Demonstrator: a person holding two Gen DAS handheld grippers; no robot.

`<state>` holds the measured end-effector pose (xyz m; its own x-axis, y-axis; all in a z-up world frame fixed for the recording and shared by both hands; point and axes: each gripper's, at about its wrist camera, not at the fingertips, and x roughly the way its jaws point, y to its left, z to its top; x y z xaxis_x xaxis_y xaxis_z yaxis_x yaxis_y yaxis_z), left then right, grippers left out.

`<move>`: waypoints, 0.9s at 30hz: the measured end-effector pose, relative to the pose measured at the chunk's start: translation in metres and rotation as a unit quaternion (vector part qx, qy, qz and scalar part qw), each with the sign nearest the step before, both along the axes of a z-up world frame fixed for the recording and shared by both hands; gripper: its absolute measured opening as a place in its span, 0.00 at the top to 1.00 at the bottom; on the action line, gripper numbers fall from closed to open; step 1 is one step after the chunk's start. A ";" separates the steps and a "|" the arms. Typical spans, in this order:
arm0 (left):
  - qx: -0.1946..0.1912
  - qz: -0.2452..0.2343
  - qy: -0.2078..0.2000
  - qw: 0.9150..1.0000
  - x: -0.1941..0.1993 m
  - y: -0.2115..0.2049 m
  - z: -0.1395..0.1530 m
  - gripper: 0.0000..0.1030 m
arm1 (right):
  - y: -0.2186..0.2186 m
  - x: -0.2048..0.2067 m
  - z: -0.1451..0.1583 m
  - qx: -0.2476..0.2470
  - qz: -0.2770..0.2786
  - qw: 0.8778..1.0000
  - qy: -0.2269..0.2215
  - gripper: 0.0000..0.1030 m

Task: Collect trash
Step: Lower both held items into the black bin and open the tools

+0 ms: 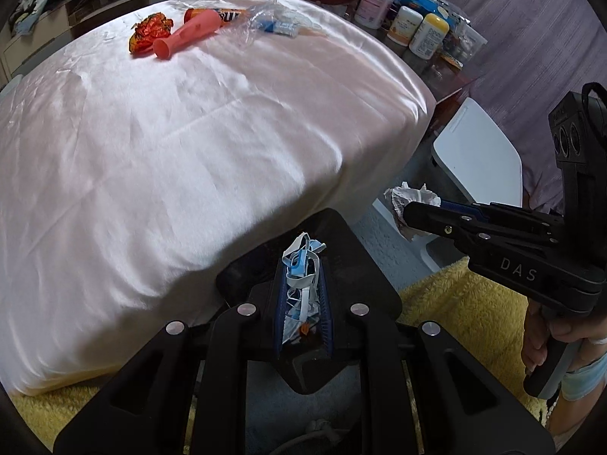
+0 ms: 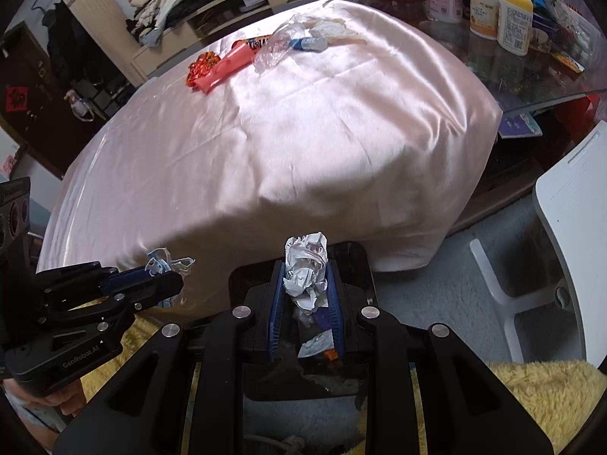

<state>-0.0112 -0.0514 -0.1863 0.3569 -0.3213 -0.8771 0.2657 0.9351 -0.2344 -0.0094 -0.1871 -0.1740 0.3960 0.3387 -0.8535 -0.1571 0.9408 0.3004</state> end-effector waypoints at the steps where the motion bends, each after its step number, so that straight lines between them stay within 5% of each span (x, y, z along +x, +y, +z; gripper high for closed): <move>1: 0.000 -0.001 0.006 1.000 -0.002 -0.002 -0.006 0.86 | 0.001 -0.003 -0.003 -0.001 0.001 1.000 0.004 0.78; 9: 0.009 -0.010 0.061 0.998 -0.015 -0.010 -0.047 0.86 | 0.008 -0.021 -0.030 0.007 0.008 0.999 0.049 0.78; 23: 0.014 -0.024 0.075 0.997 -0.022 -0.013 -0.059 0.78 | 0.010 -0.022 -0.045 0.002 0.002 0.997 0.074 0.75; 27: 0.015 -0.021 0.075 0.997 -0.020 -0.011 -0.056 0.68 | 0.008 -0.018 -0.043 0.011 0.000 0.997 0.074 0.54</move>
<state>-0.0313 -0.0624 -0.2425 0.2088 -0.3055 -0.9290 0.2683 0.9314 -0.2460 -0.0272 -0.1794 -0.2167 0.2669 0.3569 -0.8952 -0.1088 0.9341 0.3399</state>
